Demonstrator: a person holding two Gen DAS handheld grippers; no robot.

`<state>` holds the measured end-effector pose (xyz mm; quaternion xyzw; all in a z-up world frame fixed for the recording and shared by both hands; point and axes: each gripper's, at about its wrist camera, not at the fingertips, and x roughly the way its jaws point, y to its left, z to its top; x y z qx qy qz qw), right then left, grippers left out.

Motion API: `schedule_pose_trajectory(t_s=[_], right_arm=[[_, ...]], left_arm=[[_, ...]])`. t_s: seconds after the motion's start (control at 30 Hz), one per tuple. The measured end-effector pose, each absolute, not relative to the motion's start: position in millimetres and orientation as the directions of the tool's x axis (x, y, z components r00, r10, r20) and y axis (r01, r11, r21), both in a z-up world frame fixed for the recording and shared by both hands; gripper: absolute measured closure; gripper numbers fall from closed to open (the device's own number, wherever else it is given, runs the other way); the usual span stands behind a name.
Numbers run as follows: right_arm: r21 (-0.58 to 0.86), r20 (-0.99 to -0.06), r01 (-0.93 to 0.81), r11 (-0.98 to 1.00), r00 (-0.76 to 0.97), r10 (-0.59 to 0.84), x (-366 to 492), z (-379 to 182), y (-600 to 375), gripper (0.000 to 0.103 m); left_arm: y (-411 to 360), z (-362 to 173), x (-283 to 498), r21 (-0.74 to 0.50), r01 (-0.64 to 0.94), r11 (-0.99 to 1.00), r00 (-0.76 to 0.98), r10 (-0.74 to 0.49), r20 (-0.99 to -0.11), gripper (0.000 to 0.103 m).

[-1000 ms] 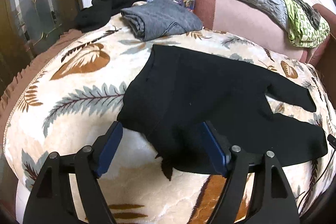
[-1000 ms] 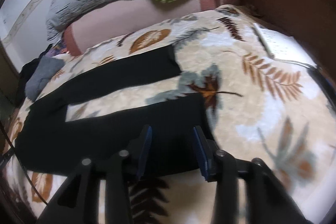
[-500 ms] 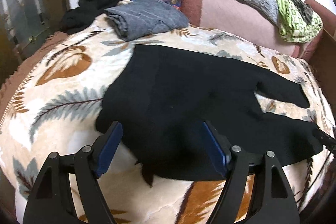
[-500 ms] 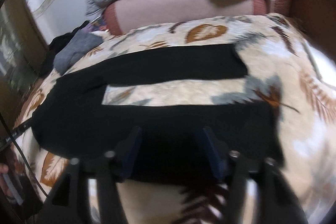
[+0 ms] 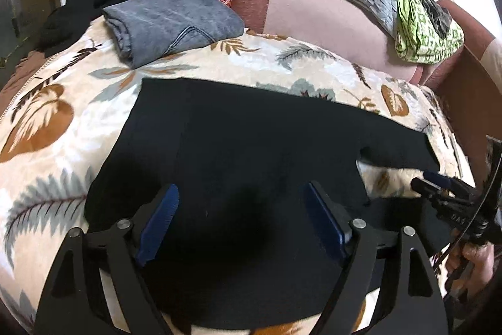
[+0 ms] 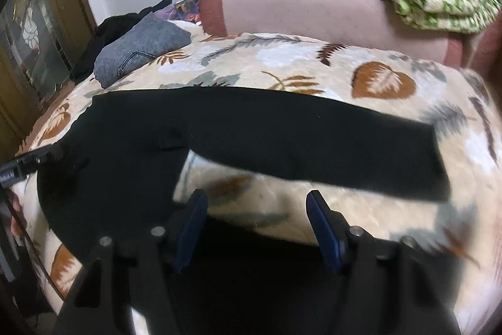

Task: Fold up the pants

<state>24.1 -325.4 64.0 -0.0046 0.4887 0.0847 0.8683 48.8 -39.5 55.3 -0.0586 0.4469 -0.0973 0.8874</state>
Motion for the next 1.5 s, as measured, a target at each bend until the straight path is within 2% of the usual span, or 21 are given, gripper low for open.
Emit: schedule_pose_trajectory(t_s=[0.27,0.4,0.5,0.57,0.7,0.87,1.0,1.1,1.17,1.2,1.23,1.27,1.3,1.33,1.37,1.4,1.43,1.5], right_arm=[[0.032,-0.854,-0.242,0.97,0.498,0.152,59.7,59.9,-312.3,0.033],[0.076,-0.848,-0.304,0.95,0.481,0.222,85.1,62.6,-309.3,0.033],[0.095,-0.842,-0.345,0.934,0.472,0.26,107.8,61.3,-304.3,0.025],[0.08,-0.846,-0.381,0.921,0.463,0.265,120.6,57.5,-298.7,0.025],[0.028,-0.861,-0.481,0.876,0.433,0.265,144.8,48.2,-284.4,0.025],[0.051,-0.879,-0.561,0.827,0.368,0.304,169.2,37.2,-275.3,0.025],[0.06,-0.912,-0.609,0.791,0.289,0.292,184.6,17.8,-269.0,0.025],[0.095,-0.918,-0.606,0.79,0.254,0.305,191.8,5.5,-272.2,0.024],[0.102,-0.912,-0.609,0.787,0.258,0.318,190.3,6.2,-273.6,0.033],[0.111,-0.908,-0.608,0.786,0.26,0.329,188.8,7.9,-274.6,0.052],[0.121,-0.903,-0.606,0.786,0.261,0.34,187.4,10.6,-275.6,0.081],[0.126,-0.902,-0.603,0.788,0.261,0.344,186.2,13.3,-276.1,0.094],[0.109,-0.897,-0.599,0.793,0.285,0.338,181.1,18.8,-275.9,0.097],[0.095,-0.892,-0.601,0.793,0.303,0.337,175.8,22.9,-275.0,0.098],[0.08,-0.887,-0.605,0.792,0.319,0.334,169.9,27.3,-273.4,0.098],[0.052,-0.878,-0.609,0.791,0.35,0.326,158.3,35.9,-271.1,0.099],[0.039,-0.869,-0.609,0.792,0.37,0.327,150.3,42.4,-271.1,0.099],[0.031,-0.845,-0.6,0.8,0.411,0.341,133.9,58.2,-272.6,0.099]], left_arm=[[-34.9,49.8,99.7,-0.176,0.168,0.97,0.559,-0.24,-0.794,0.019],[-35.7,47.6,131.4,-0.165,0.262,0.951,0.536,-0.286,-0.794,0.019],[-36.6,40.9,158.4,-0.185,0.335,0.924,0.478,-0.336,-0.812,0.019],[-37.2,36.6,173.9,-0.177,0.373,0.911,0.451,-0.345,-0.823,0.019],[-45.0,31.8,196.4,-0.082,0.455,0.887,0.435,-0.301,-0.849,0.019],[-58.7,22.4,218.3,0.06,0.544,0.837,0.421,-0.21,-0.882,0.019],[-66.7,7.2,233.2,0.061,0.606,0.793,0.351,-0.198,-0.915,0.018],[-68.8,4.4,232.5,0.078,0.639,0.765,0.361,-0.209,-0.909,0.015],[-68.8,3.5,231.6,0.085,0.649,0.756,0.364,-0.21,-0.907,0.015],[-68.3,3.1,231.7,0.083,0.645,0.759,0.363,-0.209,-0.908,0.016],[-67.9,3.0,231.8,0.079,0.644,0.761,0.361,-0.211,-0.908,0.02],[-67.5,4.3,229.2,0.062,0.653,0.755,0.35,-0.229,-0.908,0.035],[-68.2,7.0,224.7,0.045,0.666,0.745,0.343,-0.252,-0.905,0.053],[-71.0,8.8,220.3,0.046,0.672,0.739,0.347,-0.259,-0.901,0.062],[-73.1,11.0,214.0,0.056,0.678,0.733,0.354,-0.259,-0.899,0.082],[-75.1,13.9,206.7,0.089,0.673,0.734,0.38,-0.24,-0.893,0.095],[-76.9,15.9,202.0,0.121,0.666,0.736,0.405,-0.221,-0.887,0.099],[-72.5,28.9,186.1,0.143,0.647,0.749,0.445,-0.219,-0.868,0.099]])
